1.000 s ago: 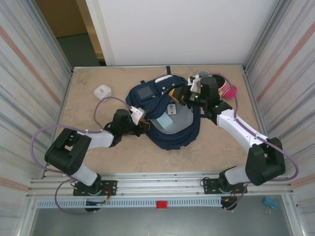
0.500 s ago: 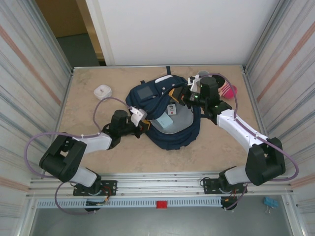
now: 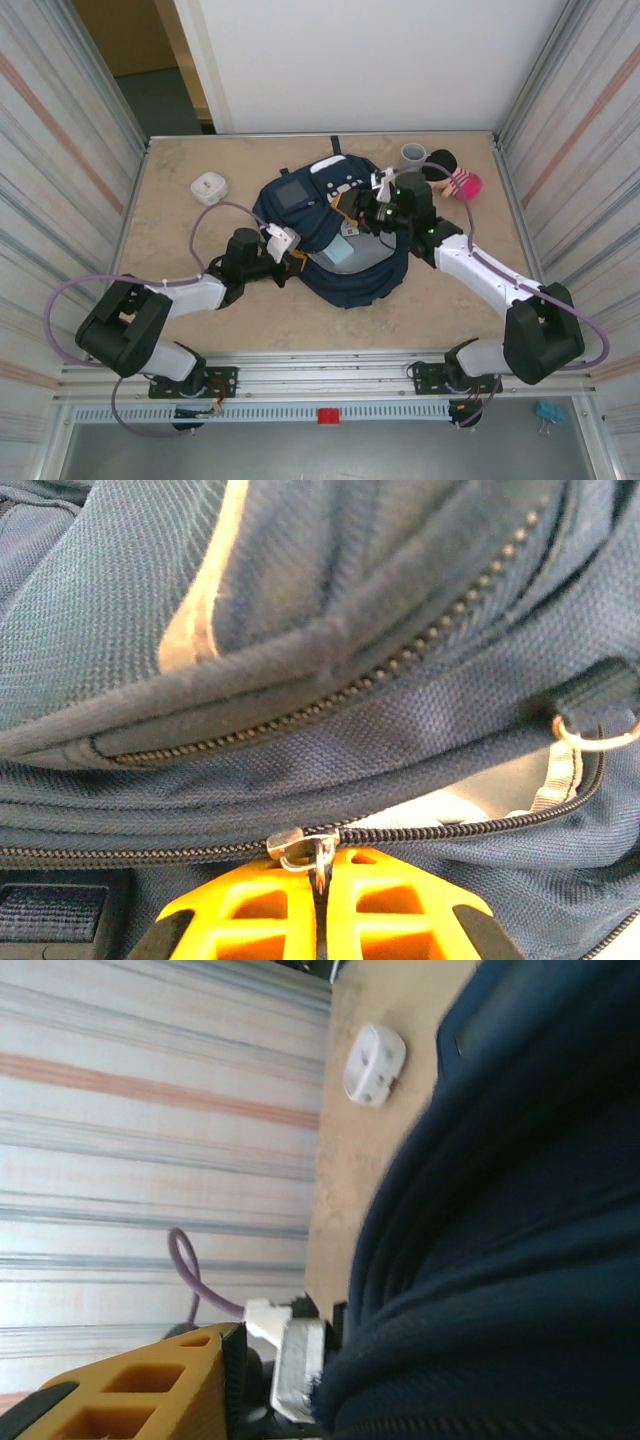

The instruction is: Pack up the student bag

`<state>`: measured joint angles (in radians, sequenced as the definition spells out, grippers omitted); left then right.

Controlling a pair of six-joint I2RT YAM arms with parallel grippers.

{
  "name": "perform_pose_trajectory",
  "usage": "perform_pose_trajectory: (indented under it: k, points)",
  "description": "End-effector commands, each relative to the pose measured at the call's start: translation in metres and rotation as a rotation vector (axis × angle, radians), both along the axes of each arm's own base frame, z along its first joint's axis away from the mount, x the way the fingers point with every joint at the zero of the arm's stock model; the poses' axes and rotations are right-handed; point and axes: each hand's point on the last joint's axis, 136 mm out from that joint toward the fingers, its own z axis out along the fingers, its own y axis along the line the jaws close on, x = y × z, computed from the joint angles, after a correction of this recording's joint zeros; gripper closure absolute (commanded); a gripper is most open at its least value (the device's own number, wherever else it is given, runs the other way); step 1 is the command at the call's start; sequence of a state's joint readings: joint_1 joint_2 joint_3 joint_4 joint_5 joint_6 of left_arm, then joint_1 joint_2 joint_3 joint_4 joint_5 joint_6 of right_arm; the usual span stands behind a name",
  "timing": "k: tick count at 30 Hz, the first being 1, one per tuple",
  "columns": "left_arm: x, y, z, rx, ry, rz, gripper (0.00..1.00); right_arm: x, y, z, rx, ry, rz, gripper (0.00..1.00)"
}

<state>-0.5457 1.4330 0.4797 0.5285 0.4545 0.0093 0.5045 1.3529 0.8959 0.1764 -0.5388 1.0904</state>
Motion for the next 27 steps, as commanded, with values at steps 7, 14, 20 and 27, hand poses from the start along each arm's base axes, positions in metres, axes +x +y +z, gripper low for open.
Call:
perform_pose_trajectory:
  k: [7,14,20,27]
  points:
    - [-0.010,-0.012,-0.001,-0.057,0.016,-0.052,0.97,-0.015,0.024,-0.033,-0.041,0.054,0.005,0.61]
    - [-0.009,-0.010,-0.009,-0.052,0.028,-0.032,0.84,-0.016,0.022,-0.035,-0.061,0.042,-0.007,0.79]
    - [-0.019,-0.013,-0.006,-0.056,0.037,-0.064,1.00,-0.012,0.014,-0.027,-0.092,0.016,-0.021,0.82]
    - [-0.036,-0.026,0.009,-0.071,0.034,-0.085,1.00,-0.002,0.015,-0.027,-0.091,0.000,-0.047,0.86]
